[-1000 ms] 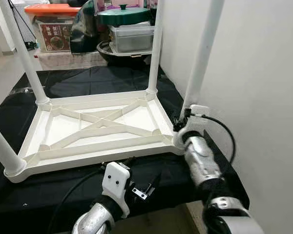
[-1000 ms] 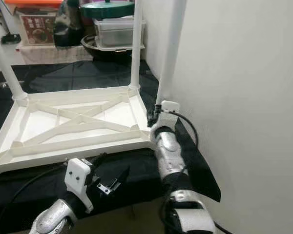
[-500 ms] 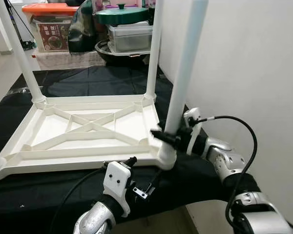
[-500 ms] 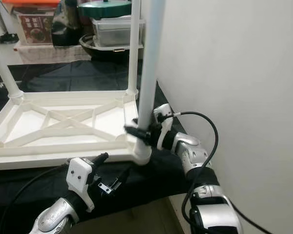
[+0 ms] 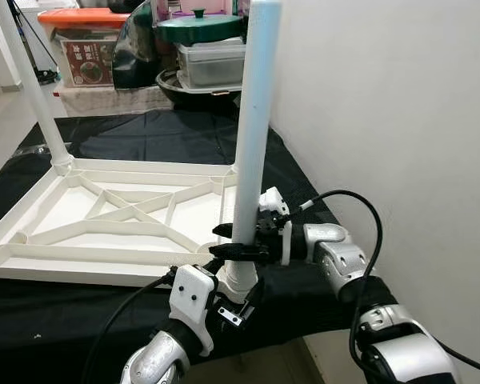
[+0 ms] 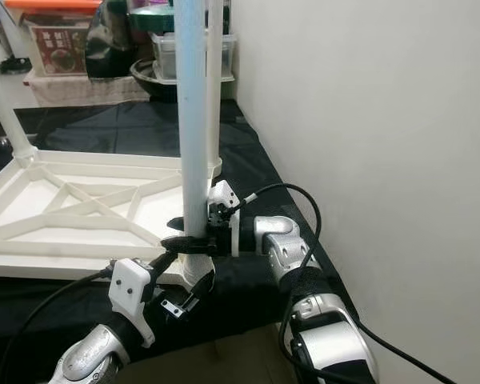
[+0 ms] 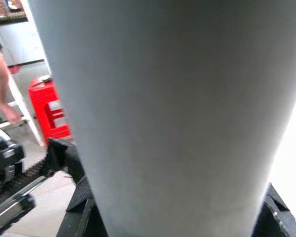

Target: Building children table

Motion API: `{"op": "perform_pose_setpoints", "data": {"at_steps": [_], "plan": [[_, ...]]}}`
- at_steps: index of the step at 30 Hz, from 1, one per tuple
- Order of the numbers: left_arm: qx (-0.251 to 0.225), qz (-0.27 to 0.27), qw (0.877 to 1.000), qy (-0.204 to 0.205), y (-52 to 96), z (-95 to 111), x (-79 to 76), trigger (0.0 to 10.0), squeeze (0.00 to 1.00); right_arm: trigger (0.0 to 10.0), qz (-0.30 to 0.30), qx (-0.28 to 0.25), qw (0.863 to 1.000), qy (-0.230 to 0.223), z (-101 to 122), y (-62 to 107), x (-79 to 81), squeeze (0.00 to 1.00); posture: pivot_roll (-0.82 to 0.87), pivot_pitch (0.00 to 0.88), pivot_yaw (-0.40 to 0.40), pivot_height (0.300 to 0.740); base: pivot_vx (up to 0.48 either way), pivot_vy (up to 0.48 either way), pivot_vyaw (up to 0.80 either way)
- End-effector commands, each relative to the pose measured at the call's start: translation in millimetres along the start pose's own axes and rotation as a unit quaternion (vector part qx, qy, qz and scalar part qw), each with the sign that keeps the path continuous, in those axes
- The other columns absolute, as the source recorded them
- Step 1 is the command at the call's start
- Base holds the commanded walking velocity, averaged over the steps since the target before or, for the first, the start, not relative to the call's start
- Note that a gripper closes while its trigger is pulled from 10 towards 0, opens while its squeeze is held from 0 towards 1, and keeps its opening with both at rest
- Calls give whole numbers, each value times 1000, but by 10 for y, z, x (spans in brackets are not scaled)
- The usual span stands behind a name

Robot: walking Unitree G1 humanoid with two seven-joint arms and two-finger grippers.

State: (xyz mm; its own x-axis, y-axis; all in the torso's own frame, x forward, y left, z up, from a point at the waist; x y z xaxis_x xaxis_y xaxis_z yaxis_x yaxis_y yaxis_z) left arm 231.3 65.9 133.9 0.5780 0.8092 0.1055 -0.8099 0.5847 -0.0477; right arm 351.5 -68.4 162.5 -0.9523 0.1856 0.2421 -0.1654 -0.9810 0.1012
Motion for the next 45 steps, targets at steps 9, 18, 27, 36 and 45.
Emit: {"op": "perform_pose_setpoints", "data": {"at_steps": [9,18,27,36,45], "plan": [[6,-4,1000,0,3,-37,5,10000,0,0,-255,-81,962,-45,31,79,-381,0,63,28,-43,740,0,0,0],[8,-8,1000,-2,0,-46,14,10000,0,0,-640,-187,734,-129,-222,549,-587,0,53,29,-36,740,0,0,0],[7,-6,1000,-1,-9,-43,0,10000,0,10000,-682,-236,673,-161,-234,273,-385,0,34,32,-41,740,0,0,0],[8,-8,1000,1,-10,-49,-2,10000,0,10000,-626,-255,725,-134,-142,198,-399,1000,26,30,-36,740,0,0,0],[9,-9,1000,1,-16,-58,8,10000,0,10000,-395,-232,883,-100,-15,245,-374,0,26,29,-27,740,0,0,0]]}}
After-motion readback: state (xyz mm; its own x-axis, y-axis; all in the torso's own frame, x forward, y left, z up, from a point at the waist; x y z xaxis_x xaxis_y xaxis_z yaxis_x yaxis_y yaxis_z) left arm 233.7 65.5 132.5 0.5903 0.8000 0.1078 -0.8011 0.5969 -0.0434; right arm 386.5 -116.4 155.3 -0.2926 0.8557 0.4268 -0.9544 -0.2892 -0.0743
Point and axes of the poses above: a point about 5 cm out from each wrist's last joint towards the gripper, its own y axis pointing back from the gripper into the wrist, its own z axis along the axis of the wrist's last joint, x = y × z, the point moved 2 cm from there along -y, pointing out of the wrist towards the gripper, and after that the axes turned 12 degrees about -y, right-handed, at the moved point
